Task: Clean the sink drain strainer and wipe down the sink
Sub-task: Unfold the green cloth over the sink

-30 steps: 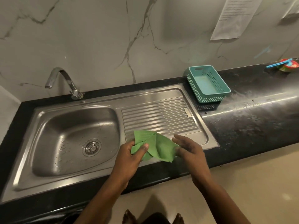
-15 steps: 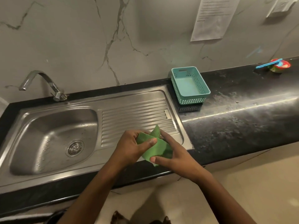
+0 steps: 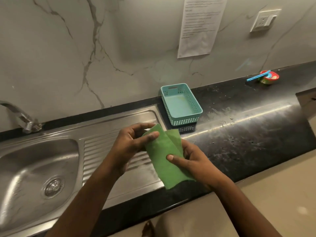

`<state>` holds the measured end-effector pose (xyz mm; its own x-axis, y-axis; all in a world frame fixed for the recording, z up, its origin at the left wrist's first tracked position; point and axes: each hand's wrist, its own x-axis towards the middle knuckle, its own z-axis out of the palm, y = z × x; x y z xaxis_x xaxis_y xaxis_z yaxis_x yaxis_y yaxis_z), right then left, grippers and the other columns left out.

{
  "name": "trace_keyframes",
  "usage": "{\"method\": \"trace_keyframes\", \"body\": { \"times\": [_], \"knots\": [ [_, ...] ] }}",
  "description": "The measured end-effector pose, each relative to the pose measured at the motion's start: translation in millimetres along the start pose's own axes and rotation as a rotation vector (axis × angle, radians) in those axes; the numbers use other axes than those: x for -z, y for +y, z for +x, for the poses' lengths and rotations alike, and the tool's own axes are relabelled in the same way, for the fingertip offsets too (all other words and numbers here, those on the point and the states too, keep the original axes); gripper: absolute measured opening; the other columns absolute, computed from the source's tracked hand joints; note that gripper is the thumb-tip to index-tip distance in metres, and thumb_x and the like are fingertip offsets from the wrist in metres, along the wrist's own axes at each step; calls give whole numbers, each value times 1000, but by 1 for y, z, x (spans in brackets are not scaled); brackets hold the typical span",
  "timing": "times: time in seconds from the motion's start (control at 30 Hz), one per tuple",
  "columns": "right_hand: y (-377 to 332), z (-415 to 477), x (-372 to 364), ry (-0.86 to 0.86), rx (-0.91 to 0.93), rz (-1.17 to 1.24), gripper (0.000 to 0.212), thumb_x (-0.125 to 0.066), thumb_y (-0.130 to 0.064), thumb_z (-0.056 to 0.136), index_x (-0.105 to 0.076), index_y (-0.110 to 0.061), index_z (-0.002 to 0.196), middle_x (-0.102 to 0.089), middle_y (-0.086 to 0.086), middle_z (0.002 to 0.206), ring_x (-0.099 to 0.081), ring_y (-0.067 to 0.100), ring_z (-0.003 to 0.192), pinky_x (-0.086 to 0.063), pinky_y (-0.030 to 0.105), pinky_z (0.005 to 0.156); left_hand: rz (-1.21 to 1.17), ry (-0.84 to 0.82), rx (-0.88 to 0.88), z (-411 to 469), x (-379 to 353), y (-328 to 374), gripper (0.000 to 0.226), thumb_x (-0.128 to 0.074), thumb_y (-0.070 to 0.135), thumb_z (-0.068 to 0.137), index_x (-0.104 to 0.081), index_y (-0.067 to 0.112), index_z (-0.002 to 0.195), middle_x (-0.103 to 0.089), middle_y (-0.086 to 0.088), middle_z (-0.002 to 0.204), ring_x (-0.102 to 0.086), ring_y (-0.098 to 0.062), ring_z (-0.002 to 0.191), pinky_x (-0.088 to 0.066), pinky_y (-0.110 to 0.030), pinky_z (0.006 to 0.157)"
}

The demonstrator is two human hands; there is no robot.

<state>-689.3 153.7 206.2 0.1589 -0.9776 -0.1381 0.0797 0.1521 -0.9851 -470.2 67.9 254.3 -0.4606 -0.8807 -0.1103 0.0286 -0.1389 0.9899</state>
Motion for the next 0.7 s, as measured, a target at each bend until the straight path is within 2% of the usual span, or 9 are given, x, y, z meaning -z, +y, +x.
{"method": "trace_keyframes", "body": {
  "times": [0.07,0.17,0.27,0.37,0.43,0.5,0.57,0.63,0.7],
  "knots": [
    [-7,12,11,48,13,29,41,-66,-7,101,-60,-20,139,-74,14,126,-72,35,116,-61,46,96,-149,55,47,17,-2,-6,51,-85,27,77,-70,20,125,-79,-9,116,-77,-26,105,-64,-32,79],
    [-23,29,26,125,9,-16,40,-62,-2,101,-59,-16,139,-76,13,120,-74,32,110,-63,41,91,-178,77,178,37,-12,-20,61,-80,22,80,-56,17,137,-74,-16,121,-79,-25,94,-64,-32,77],
    [-35,47,39,235,6,-55,41,-60,2,101,-58,-13,139,-77,12,117,-75,30,108,-63,39,89,-135,-21,272,55,-24,-32,42,-73,15,95,-60,12,134,-75,-20,117,-77,-27,84,-63,-36,74],
    [-44,68,54,305,-9,-89,44,-58,2,102,-58,-14,142,-76,11,120,-73,30,111,-61,44,94,-53,-33,208,77,-39,-34,24,-64,8,101,-69,12,125,-75,-24,113,-75,-28,81,-65,-42,72],
    [-50,83,70,301,-33,-94,45,-58,-1,103,-59,-19,143,-76,8,122,-73,29,112,-61,45,95,-14,56,167,97,-49,-33,23,-62,4,101,-68,18,118,-74,-26,111,-75,-27,79,-64,-41,67],
    [-57,98,93,229,-72,-109,48,-60,-3,102,-57,-25,144,-75,6,124,-74,27,112,-62,45,93,35,125,115,120,-57,-31,26,-62,1,100,-67,24,114,-72,-26,107,-74,-29,81,-65,-43,65],
    [-62,116,118,167,-121,-156,52,-61,-1,101,-57,-30,144,-76,5,122,-75,27,109,-64,45,85,103,168,78,143,-61,-31,28,-63,2,100,-67,23,118,-70,-25,107,-75,-33,87,-66,-44,67],
    [-64,140,142,188,-163,-216,56,-61,3,98,-59,-32,142,-76,7,118,-76,28,105,-64,51,83,179,202,71,169,-66,-30,33,-65,4,98,-67,17,128,-71,-23,109,-76,-35,94,-67,-48,71],
    [-63,168,163,241,-185,-244,61,-61,8,95,-58,-28,144,-77,7,111,-77,26,100,-65,47,78,236,234,87,195,-70,-29,38,-66,3,97,-66,13,133,-73,-21,105,-76,-34,93,-66,-52,77]
  ]
}}
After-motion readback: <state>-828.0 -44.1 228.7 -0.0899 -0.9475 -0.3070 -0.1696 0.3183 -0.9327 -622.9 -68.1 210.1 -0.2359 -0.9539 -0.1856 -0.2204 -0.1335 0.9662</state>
